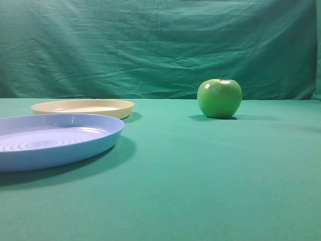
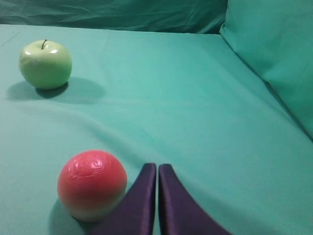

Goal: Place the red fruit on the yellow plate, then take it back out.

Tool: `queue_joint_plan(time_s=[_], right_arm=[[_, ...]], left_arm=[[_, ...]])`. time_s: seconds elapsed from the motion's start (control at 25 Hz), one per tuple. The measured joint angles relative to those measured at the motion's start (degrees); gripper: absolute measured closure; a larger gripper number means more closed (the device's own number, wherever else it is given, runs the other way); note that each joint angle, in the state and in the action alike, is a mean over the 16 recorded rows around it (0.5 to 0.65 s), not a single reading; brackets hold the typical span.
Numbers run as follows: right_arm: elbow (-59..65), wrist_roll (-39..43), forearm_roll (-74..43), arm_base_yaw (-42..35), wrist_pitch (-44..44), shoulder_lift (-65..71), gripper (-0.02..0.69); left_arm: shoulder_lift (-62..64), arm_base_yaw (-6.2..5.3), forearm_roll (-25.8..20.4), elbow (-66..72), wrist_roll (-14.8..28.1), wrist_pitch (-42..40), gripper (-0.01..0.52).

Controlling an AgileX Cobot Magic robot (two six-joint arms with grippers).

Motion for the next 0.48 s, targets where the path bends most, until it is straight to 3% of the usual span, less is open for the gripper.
queue_joint_plan(time_s=[0.48], right_arm=[[-0.12, -2.23, -0.16, 0.00, 1.10, 0.00, 0.665]], left_arm=[[0.00, 0.00, 0.00, 0.00, 0.08, 0.00, 0.514]])
